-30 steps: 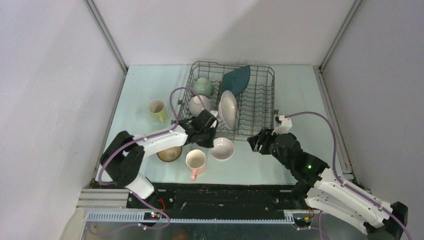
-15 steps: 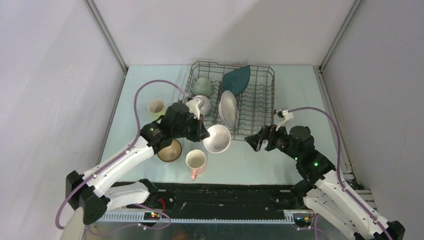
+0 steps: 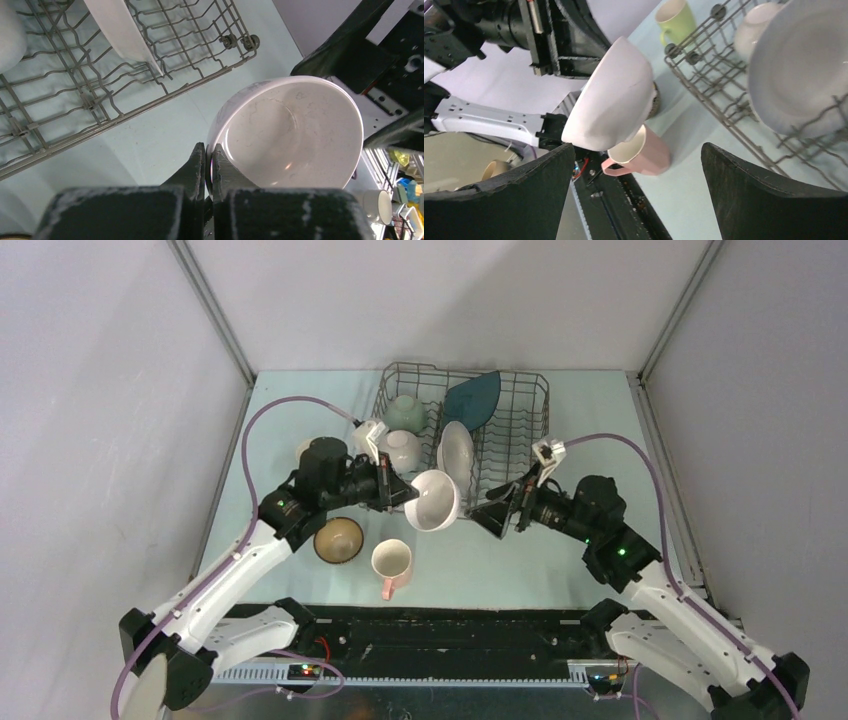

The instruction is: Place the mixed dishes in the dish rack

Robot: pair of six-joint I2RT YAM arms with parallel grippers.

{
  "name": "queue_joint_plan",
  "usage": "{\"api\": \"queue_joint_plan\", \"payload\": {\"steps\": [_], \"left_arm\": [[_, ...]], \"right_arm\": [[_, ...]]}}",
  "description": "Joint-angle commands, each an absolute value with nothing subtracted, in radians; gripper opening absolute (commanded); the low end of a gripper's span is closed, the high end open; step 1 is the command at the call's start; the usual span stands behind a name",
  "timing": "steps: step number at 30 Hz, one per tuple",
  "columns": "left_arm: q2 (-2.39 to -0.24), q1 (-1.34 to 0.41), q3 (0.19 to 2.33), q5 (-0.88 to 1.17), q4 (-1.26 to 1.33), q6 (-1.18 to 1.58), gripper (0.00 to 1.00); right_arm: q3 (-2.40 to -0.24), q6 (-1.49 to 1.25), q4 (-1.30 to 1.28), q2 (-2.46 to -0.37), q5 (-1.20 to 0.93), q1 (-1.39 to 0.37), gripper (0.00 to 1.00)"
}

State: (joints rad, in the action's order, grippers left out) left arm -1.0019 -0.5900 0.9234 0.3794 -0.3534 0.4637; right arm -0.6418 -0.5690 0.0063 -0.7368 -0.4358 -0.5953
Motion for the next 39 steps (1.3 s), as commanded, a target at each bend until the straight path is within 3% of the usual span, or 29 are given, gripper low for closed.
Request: {"api": "queue_joint_plan", "payload": {"steps": [1,14,18,24,28,29,30,35,39], "left_arm": [[-0.991,-0.575,0.944,0.441,-0.259,0.504,0.00],[-0.984,-0.572,0.908,0.430,-0.182,0.534,0.00],[-0.978,-0.572,0.901,0.428,-0.164,0.539,0.00],[-0.971,-0.572,0.894,0.417,-0.149,0.539,0.00],[-0.967,-0.572,0.881,0.421,-0.130,0.546,0.00],[-0.967,-0.572,0.881,0.422,-0.129,0.546,0.00],[-0.968,-0.572,0.881,0.419,-0.128,0.546,0.02],[-0.971,-0.571,0.883,0.413,-0.139,0.544,0.32],[-0.970,-0.567,0.891,0.393,-0.166,0.538,0.50]], "right_arm": [[-0.687,-0.618,0.141,-0.786,-0.412,-0.691,0.99],[-0.687,-0.811,0.252,-0.877,-0.213,-0.818,1.00],[-0.681,-0.851,0.290,-0.889,-0.208,-0.822,0.95],[-0.645,-0.885,0.326,-0.861,-0.164,-0.825,0.63],[-0.643,-0.887,0.328,-0.859,-0.161,-0.826,0.58],[-0.643,-0.888,0.331,-0.862,-0.167,-0.825,0.53],[-0.643,-0.890,0.336,-0.868,-0.169,-0.825,0.42],[-0.643,-0.887,0.352,-0.875,-0.166,-0.824,0.15],[-0.644,-0.860,0.344,-0.861,-0.144,-0.813,0.07]]}}
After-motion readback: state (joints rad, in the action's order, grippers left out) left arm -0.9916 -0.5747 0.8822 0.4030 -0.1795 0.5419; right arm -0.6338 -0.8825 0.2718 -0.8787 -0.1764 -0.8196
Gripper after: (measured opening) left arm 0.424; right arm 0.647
